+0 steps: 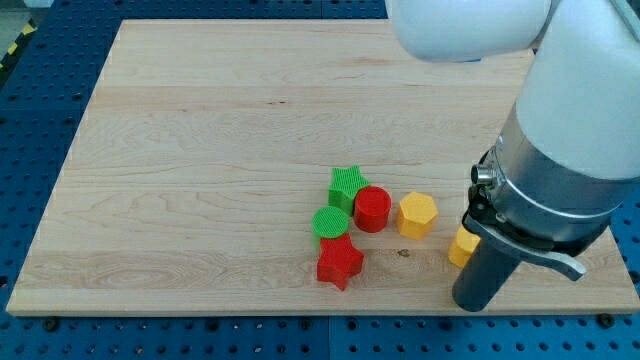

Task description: Push the yellow heart into the yellow hexagon

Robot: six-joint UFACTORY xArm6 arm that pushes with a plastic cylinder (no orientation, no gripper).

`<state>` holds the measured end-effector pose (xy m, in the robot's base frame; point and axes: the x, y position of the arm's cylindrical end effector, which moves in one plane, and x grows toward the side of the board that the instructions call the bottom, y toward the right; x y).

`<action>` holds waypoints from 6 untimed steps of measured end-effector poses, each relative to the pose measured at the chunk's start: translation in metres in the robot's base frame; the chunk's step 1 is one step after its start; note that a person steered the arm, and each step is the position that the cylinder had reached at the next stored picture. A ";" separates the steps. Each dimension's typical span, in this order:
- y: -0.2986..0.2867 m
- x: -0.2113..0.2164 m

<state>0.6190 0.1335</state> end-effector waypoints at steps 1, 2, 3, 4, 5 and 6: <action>0.033 -0.003; 0.033 -0.031; 0.013 -0.075; 0.008 -0.075; 0.008 -0.044; -0.017 -0.054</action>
